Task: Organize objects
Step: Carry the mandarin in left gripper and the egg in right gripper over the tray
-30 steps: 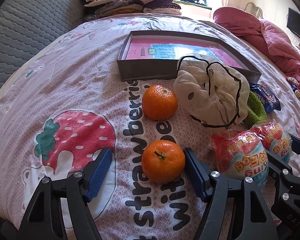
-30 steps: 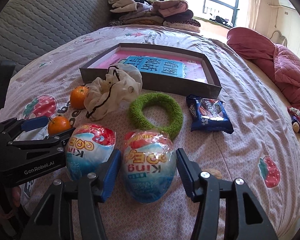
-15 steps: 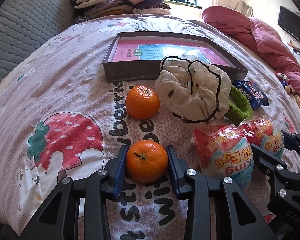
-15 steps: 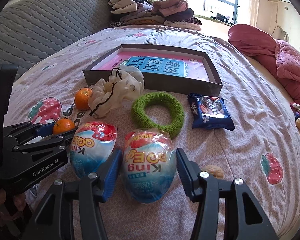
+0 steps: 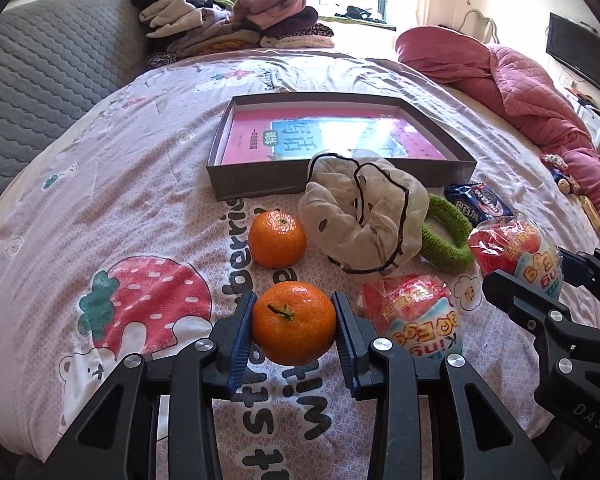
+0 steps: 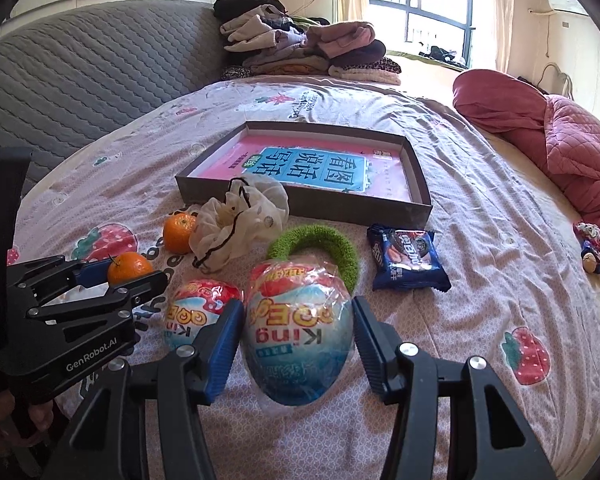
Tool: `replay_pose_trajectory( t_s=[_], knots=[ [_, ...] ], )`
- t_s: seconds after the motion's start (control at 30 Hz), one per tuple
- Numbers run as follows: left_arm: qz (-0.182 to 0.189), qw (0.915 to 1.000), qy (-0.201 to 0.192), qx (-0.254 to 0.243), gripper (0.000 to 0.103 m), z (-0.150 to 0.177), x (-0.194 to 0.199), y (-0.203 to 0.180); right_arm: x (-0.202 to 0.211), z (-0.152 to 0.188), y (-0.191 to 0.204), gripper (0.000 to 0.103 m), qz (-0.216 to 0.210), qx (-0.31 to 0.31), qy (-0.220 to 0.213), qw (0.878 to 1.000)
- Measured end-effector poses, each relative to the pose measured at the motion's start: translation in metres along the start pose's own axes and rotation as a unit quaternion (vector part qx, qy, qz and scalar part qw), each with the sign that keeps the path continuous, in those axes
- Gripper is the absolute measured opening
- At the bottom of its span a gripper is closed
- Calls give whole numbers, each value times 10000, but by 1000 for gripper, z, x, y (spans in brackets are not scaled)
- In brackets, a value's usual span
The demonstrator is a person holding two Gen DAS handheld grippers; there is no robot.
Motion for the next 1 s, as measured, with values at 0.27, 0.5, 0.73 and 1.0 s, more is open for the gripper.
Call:
replay_pose_trajectory(
  t_s=[0.27,0.5,0.73,1.0],
  knots=[
    [-13,9998,-216,28,38,-21,13,-1,9,-23,-3,55,50,-4,-287,9996],
    [-28,9993,-364,70,38,-46,14,1,10,-47,-2,54,62,54,-481,9988],
    [-24,9986,-504,172,38,-73,14,9,6,-71,-5,55,47,6,-622,9981],
    [-39,9980,-605,151,38,-100,4,7,-2,-91,-12,55,69,-26,-733,9973]
  ],
)
Point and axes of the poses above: each gripper's, at about its wrist camera, not at the fingertips, and x roughly against the way its jaws point, y to its left, z to its underside, the point moved 2 cm from there along -x, roughly the way its jaws point, and after that the axes turned 2 degrees about y, right-handed, at the moved point
